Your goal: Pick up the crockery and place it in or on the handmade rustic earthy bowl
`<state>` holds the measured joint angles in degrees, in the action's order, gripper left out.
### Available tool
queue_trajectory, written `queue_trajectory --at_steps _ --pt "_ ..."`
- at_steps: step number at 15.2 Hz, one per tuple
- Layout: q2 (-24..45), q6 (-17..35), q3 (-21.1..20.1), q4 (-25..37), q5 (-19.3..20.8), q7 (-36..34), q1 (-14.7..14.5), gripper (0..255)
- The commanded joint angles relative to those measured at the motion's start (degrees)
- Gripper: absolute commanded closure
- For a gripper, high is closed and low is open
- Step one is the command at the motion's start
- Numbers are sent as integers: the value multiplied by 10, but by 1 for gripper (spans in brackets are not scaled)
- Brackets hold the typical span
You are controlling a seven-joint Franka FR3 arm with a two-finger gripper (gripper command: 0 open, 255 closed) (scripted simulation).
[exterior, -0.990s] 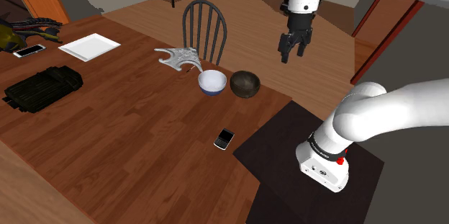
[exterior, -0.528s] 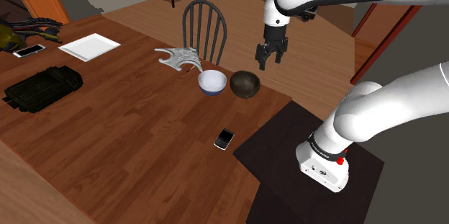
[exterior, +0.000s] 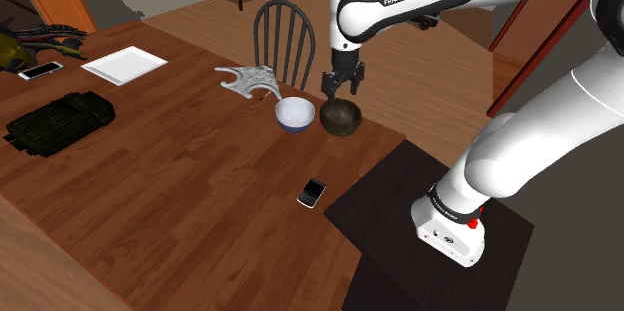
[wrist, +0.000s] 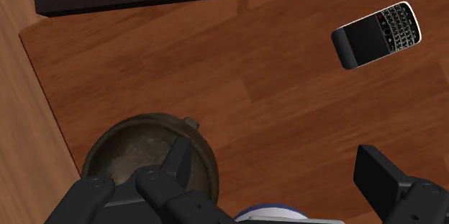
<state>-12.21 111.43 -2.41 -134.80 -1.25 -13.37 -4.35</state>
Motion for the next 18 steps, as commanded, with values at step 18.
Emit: queue_trajectory --at_steps 18 --pt "416 128 -17 312 54 -82 -41 0"
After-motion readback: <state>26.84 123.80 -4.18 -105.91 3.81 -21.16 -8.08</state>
